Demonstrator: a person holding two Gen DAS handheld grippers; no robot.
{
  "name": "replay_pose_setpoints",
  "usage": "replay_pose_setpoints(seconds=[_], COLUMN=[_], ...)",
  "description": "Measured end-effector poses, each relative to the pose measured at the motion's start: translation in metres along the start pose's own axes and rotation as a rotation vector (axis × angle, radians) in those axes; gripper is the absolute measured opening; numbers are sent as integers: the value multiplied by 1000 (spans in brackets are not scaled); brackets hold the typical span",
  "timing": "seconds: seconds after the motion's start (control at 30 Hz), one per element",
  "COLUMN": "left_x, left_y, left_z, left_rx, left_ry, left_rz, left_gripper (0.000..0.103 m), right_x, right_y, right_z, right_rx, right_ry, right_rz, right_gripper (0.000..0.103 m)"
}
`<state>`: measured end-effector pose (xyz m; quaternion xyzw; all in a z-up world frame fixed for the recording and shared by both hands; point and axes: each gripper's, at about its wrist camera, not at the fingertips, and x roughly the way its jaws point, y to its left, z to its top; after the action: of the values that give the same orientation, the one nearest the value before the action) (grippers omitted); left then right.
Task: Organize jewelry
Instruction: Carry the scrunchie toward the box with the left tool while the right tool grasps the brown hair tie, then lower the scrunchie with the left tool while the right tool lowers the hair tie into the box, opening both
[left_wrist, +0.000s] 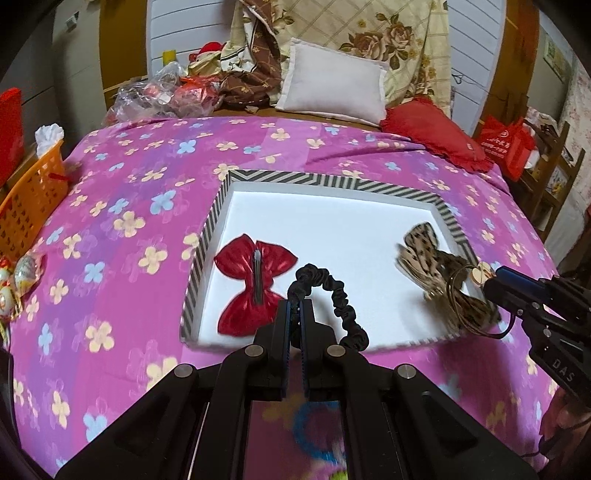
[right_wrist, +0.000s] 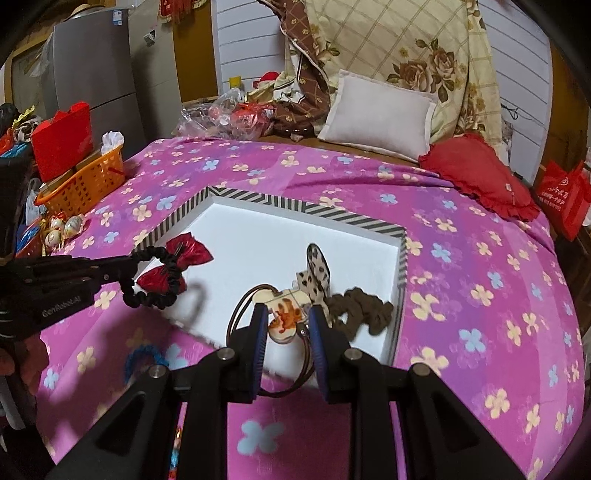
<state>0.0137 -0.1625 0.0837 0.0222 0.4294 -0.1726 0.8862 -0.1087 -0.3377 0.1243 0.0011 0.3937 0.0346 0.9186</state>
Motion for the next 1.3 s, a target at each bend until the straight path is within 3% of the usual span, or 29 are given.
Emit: replay_pose_setpoints(seconds=[0.23, 0.53, 1.3], left_x=[28, 54, 74], left_y=[5, 8, 5], left_z=[14, 11, 7], left_rx=[-11, -1, 18], left_ry=[15, 51, 72], left_rz=[30, 52, 90], left_gripper=[0, 0, 0], right_x=[38, 84, 110], right_y=[1, 0, 1], right_z=[15, 8, -2], right_rx=[6, 9, -17], right_ry=[39, 129, 208], right_rz=[27, 33, 3], right_gripper=[23, 23, 23])
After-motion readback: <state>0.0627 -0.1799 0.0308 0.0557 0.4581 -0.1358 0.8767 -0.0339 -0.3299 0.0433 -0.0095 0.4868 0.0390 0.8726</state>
